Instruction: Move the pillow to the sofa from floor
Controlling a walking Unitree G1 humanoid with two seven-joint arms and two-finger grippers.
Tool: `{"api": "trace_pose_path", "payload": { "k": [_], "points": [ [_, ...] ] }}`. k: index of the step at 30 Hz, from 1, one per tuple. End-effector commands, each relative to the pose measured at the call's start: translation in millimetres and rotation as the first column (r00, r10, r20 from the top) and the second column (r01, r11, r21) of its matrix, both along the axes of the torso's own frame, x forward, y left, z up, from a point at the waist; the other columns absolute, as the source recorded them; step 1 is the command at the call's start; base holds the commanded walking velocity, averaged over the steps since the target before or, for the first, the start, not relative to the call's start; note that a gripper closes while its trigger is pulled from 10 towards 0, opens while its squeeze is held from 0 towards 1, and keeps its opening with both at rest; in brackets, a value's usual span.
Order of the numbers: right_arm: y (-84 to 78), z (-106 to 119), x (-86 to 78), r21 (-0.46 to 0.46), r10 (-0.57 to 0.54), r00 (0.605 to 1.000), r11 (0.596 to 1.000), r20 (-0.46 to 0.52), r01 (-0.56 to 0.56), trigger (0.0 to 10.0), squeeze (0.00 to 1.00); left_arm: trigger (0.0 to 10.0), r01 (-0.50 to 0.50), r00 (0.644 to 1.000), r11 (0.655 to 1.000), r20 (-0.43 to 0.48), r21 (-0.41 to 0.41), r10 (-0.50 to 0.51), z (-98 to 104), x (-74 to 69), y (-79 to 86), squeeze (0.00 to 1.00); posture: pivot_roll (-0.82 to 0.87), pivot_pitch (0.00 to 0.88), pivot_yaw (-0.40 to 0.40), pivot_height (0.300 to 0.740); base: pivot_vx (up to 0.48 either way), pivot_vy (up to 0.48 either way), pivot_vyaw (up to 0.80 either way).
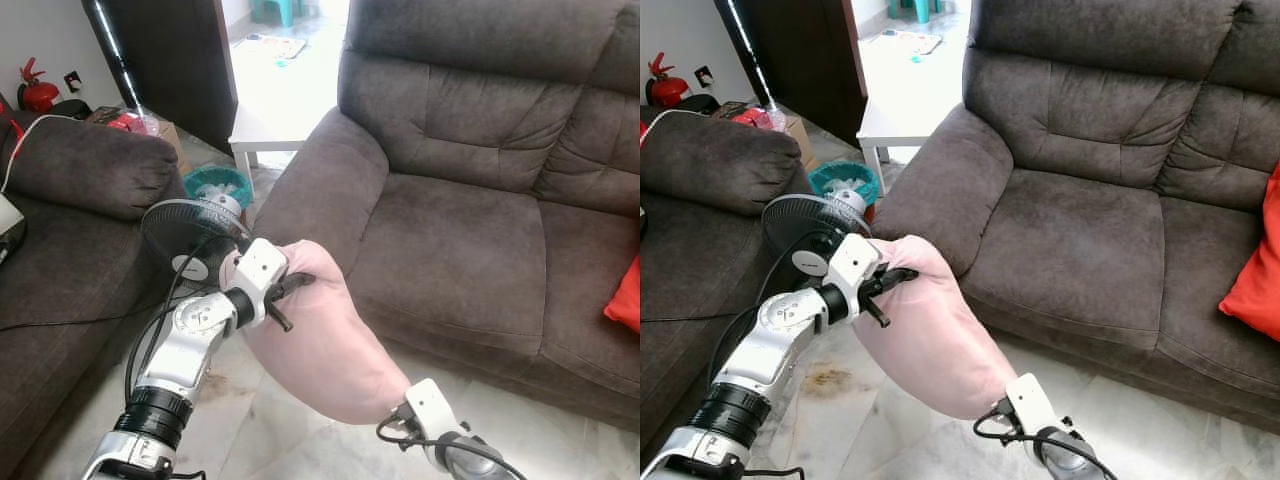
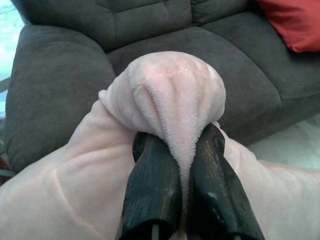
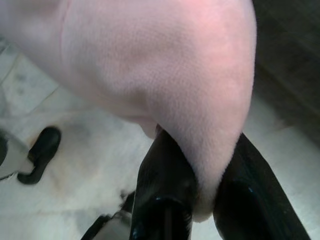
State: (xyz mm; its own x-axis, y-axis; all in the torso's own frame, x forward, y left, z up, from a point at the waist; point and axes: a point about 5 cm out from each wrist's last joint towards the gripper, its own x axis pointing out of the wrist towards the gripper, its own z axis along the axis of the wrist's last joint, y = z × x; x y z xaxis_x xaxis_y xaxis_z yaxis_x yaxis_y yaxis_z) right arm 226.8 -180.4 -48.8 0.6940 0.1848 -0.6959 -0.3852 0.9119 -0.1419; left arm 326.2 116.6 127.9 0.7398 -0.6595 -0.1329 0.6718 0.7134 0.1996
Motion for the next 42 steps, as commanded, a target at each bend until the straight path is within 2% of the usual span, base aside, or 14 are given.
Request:
{"api": "trace_pose_path", "payload": {
  "k": [1,5,6,11,12,13,14,15,19,20,21,27,32,42],
  "points": [
    [0.6,12.2,12.0,0.019,-0.015,0.996,1.0,0.087,0.013,0.0,0.0,10.0,0.014,0.997,0.999,0.081,-0.053,-0.009,16.7,-1.4,-5.5,0.0,0.03,0.052,0.024,0.74,0.0,0.0,0.0],
    [-2.4,27.6,22.5,0.034,-0.044,0.984,0.999,0.171,0.038,0.0,0.0,10.0,-0.07,0.993,0.993,0.088,-0.1,0.079,13.4,-4.7,-2.9,0.0,0.02,0.052,0.022,0.74,0.0,0.0,0.0],
    [-3.6,41.8,28.8,0.06,-0.072,0.97,0.996,0.234,0.06,0.0,0.0,10.0,-0.151,0.982,0.979,0.091,-0.14,0.164,12.5,-5.5,2.3,0.0,0.02,0.051,0.019,0.74,0.0,0.0,0.0],
    [-7.2,65.4,37.6,0.096,-0.151,0.924,0.987,0.351,0.125,0.0,0.0,10.0,-0.289,0.941,0.942,0.131,-0.168,0.313,15.0,-5.4,14.8,0.0,0.02,0.045,0.018,0.74,0.0,0.0,0.0],
    [-5.2,74.3,40.1,0.119,-0.165,0.902,0.985,0.4,0.127,4.5,0.0,10.0,-0.324,0.924,0.933,0.158,-0.157,0.347,14.9,-6.4,18.3,0.0,0.01,0.042,0.018,0.74,0.0,0.0,0.0],
    [-3.1,81.5,41.6,0.135,-0.171,0.883,0.983,0.437,0.123,10.0,0.0,10.0,-0.343,0.914,0.928,0.178,-0.144,0.365,14.4,-7.4,20.4,0.0,0.01,0.042,0.018,0.74,0.0,0.0,0.0],
    [-3.1,81.5,41.6,0.135,-0.171,0.883,0.983,0.437,0.123,10.0,0.0,10.0,-0.343,0.914,0.928,0.178,-0.144,0.365,14.4,-7.4,20.4,0.0,0.01,0.042,0.018,0.74,0.0,0.0,0.0],
    [1.4,96.1,43.8,0.17,-0.204,0.834,0.976,0.512,0.134,10.0,0.0,10.0,-0.374,0.891,0.92,0.231,-0.116,0.391,12.8,-10.0,21.0,0.0,0.01,0.033,0.017,0.74,0.0,0.0,0.0],
    [4.6,119.4,42.4,0.298,-0.349,0.733,0.932,0.583,0.207,10.0,0.0,10.0,-0.483,0.826,0.861,0.244,-0.161,0.509,8.4,-10.7,22.7,0.0,0.0,0.015,0.016,0.74,0.0,0.0,0.0],
    [4.6,119.4,42.4,0.298,-0.349,0.733,0.932,0.583,0.207,10.0,0.0,10.0,-0.483,0.826,0.861,0.244,-0.161,0.509,8.4,-10.7,22.7,0.0,0.0,0.015,0.016,0.74,0.0,0.0,0.0],
    [6.4,130.5,40.3,0.39,-0.437,0.687,0.89,0.581,0.236,10.0,0.0,10.0,-0.53,0.795,0.827,0.231,-0.187,0.561,5.2,-9.9,23.7,0.0,-0.01,0.007,0.015,0.74,0.0,0.0,0.0],
    [14.2,148.3,39.3,0.453,-0.488,0.616,0.862,0.619,0.227,10.0,0.0,10.0,-0.565,0.754,0.799,0.265,-0.205,0.601,5.9,-8.4,27.8,0.0,-0.01,0.0,0.016,0.74,0.0,0.0,0.0],
    [15.7,152.1,41.0,0.447,-0.484,0.606,0.866,0.631,0.226,10.0,0.0,10.0,-0.55,0.749,0.799,0.28,-0.243,0.6,13.0,-9.1,27.8,0.0,0.0,0.0,0.013,0.74,0.0,0.0,0.0],
    [21.5,155.6,43.7,0.441,-0.466,0.627,0.873,0.624,0.21,10.0,0.0,10.0,-0.539,0.746,0.796,0.283,-0.274,0.603,14.9,-7.7,24.4,0.0,0.0,0.0,0.01,0.74,0.0,0.0,-0.3]
  ]
}}
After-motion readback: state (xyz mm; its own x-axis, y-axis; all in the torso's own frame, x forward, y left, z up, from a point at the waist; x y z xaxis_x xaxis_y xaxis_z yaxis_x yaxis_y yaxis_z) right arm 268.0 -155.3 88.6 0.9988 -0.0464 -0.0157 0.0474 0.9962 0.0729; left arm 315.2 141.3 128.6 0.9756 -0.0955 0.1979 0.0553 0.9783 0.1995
